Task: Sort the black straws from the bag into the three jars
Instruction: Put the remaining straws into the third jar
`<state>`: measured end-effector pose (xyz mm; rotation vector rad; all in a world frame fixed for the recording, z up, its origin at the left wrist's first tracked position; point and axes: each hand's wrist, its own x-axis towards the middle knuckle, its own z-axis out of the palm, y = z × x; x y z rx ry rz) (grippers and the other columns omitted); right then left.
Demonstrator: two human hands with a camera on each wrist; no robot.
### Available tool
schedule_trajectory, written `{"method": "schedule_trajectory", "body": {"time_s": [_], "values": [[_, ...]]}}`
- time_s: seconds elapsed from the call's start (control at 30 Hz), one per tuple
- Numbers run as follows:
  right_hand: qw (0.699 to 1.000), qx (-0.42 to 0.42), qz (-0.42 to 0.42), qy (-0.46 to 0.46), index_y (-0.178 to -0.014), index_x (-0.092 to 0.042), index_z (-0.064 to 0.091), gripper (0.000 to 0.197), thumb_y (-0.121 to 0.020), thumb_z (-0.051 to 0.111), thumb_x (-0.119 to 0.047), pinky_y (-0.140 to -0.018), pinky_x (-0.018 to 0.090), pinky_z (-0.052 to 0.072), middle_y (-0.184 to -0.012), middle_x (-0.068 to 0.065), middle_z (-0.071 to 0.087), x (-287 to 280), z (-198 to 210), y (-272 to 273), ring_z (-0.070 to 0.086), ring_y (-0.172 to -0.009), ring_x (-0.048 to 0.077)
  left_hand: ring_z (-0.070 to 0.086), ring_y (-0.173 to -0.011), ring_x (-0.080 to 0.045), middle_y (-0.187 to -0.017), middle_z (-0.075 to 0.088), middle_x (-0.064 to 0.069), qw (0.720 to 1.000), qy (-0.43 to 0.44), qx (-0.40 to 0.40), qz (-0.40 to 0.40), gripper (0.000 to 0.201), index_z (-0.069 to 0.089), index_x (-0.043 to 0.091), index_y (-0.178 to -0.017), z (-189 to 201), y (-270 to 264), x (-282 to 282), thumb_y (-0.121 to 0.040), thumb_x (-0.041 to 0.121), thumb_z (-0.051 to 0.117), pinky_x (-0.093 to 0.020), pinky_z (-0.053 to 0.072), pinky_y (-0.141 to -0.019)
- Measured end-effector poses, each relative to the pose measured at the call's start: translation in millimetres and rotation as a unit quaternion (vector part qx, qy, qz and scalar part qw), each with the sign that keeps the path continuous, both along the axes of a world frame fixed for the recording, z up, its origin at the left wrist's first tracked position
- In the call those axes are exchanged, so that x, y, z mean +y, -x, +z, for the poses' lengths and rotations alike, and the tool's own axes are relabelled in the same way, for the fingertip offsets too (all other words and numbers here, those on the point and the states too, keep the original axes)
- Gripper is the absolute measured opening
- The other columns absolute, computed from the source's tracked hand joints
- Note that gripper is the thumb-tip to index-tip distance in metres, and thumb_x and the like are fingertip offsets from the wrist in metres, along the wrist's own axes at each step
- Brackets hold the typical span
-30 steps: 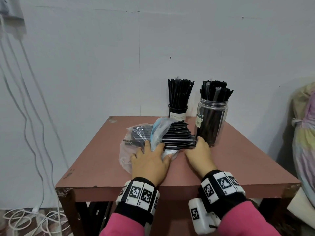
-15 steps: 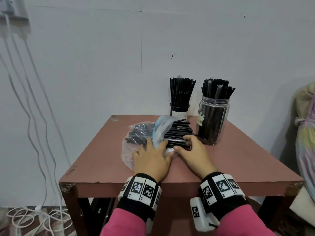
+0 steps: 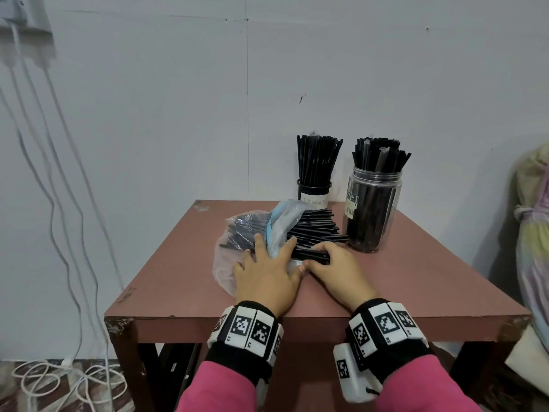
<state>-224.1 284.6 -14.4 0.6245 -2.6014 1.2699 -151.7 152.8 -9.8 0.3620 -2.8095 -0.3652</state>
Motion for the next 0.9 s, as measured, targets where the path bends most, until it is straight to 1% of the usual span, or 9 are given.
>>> {"method": "schedule_trajectory", "body": {"time_s": [0.1, 0.2, 0.3, 0.4, 0.47, 0.67, 0.77, 0.83, 0.9], "values": [[0.998, -0.009, 0.020, 0.065, -0.092, -0.029, 0.059, 0.027, -0.079, 0.075, -0.011, -0.079, 0.023, 0.043, -0.089, -0.017, 0.062, 1.1, 1.0, -1.7, 0.059, -0.088, 0.006, 0.013, -0.143, -0.040, -0.161, -0.010, -0.010, 1.000, -0.007, 0.001, 0.000, 0.056, 0.010, 0.054, -0.144, 0.6, 0.1, 0.0, -0.093, 0.066, 0.029, -0.054, 0.019, -0.112], [0.986, -0.046, 0.040, 0.153, -0.100, -0.019, 0.064, 0.037, -0.073, 0.076, 0.004, -0.081, 0.021, 0.052, -0.091, -0.007, 0.069, 2.4, 1.6, -3.3, 0.066, -0.085, 0.006, 0.017, -0.142, -0.039, -0.161, -0.005, -0.011, 1.000, -0.005, 0.000, -0.002, 0.056, 0.011, 0.053, -0.145, 0.2, 0.2, -0.3, -0.093, 0.065, 0.031, -0.053, 0.019, -0.111], [0.975, -0.057, 0.056, 0.207, -0.100, -0.015, 0.065, 0.041, -0.071, 0.074, 0.013, -0.077, 0.015, 0.052, -0.088, -0.007, 0.069, 2.4, 3.3, -5.9, 0.066, -0.079, 0.000, 0.018, -0.142, -0.038, -0.161, -0.001, -0.011, 1.000, -0.002, 0.004, -0.005, 0.057, 0.010, 0.053, -0.145, -0.2, 0.0, -0.5, -0.094, 0.064, 0.030, -0.053, 0.019, -0.111], [0.965, -0.055, 0.054, 0.251, -0.092, -0.023, 0.064, 0.044, -0.074, 0.068, 0.017, -0.079, 0.019, 0.053, -0.090, -0.003, 0.070, 2.7, 3.5, -6.1, 0.067, -0.083, 0.008, 0.020, -0.141, -0.037, -0.161, 0.000, -0.011, 1.000, -0.002, 0.010, -0.005, 0.056, 0.008, 0.053, -0.145, -0.6, 0.5, -0.2, -0.095, 0.061, 0.031, -0.053, 0.020, -0.110], [0.947, -0.077, 0.052, 0.309, -0.092, -0.018, 0.064, 0.041, -0.078, 0.062, 0.020, -0.074, 0.022, 0.055, -0.090, 0.005, 0.069, 2.8, 2.8, -4.8, 0.066, -0.079, 0.013, 0.021, -0.141, -0.037, -0.161, 0.001, -0.012, 1.000, 0.000, 0.014, -0.003, 0.056, 0.006, 0.054, -0.146, -0.8, 1.0, -0.2, -0.095, 0.058, 0.032, -0.052, 0.020, -0.110], [0.917, -0.110, 0.079, 0.375, -0.107, -0.005, 0.061, 0.043, -0.074, 0.063, 0.023, -0.070, 0.020, 0.057, -0.094, 0.009, 0.069, 5.1, 6.3, -8.2, 0.069, -0.076, 0.009, 0.023, -0.141, -0.037, -0.161, 0.003, -0.012, 1.000, 0.003, 0.020, 0.001, 0.054, 0.006, 0.054, -0.145, -3.2, 1.9, -0.8, -0.097, 0.057, 0.029, -0.053, 0.022, -0.110], [0.911, -0.132, 0.101, 0.378, -0.116, -0.006, 0.058, 0.052, -0.072, 0.069, 0.019, -0.076, 0.024, 0.058, -0.102, 0.011, 0.069, 5.4, 7.3, -9.8, 0.070, -0.087, 0.015, 0.024, -0.140, -0.038, -0.161, 0.003, -0.013, 1.000, 0.008, 0.018, 0.001, 0.051, 0.006, 0.054, -0.145, -2.5, 2.2, -0.2, -0.098, 0.057, 0.026, -0.053, 0.023, -0.109], [0.915, -0.125, 0.101, 0.370, -0.114, -0.009, 0.061, 0.045, -0.076, 0.071, 0.012, -0.077, 0.023, 0.058, -0.101, 0.007, 0.070, 4.6, 8.0, -10.7, 0.069, -0.090, 0.014, 0.023, -0.140, -0.039, -0.161, 0.003, -0.013, 1.000, 0.012, 0.012, -0.003, 0.050, 0.006, 0.055, -0.145, -1.4, 1.8, 0.2, -0.098, 0.056, 0.026, -0.053, 0.023, -0.109], [0.924, -0.108, 0.093, 0.355, -0.105, -0.011, 0.066, 0.029, -0.081, 0.069, 0.005, -0.070, 0.019, 0.056, -0.093, 0.004, 0.071, 2.8, 8.3, -11.5, 0.069, -0.079, 0.008, 0.023, -0.141, -0.039, -0.161, 0.001, -0.012, 1.000, 0.015, 0.006, -0.008, 0.050, 0.006, 0.056, -0.144, -1.0, 1.0, 0.4, -0.099, 0.055, 0.026, -0.053, 0.022, -0.110]]}}
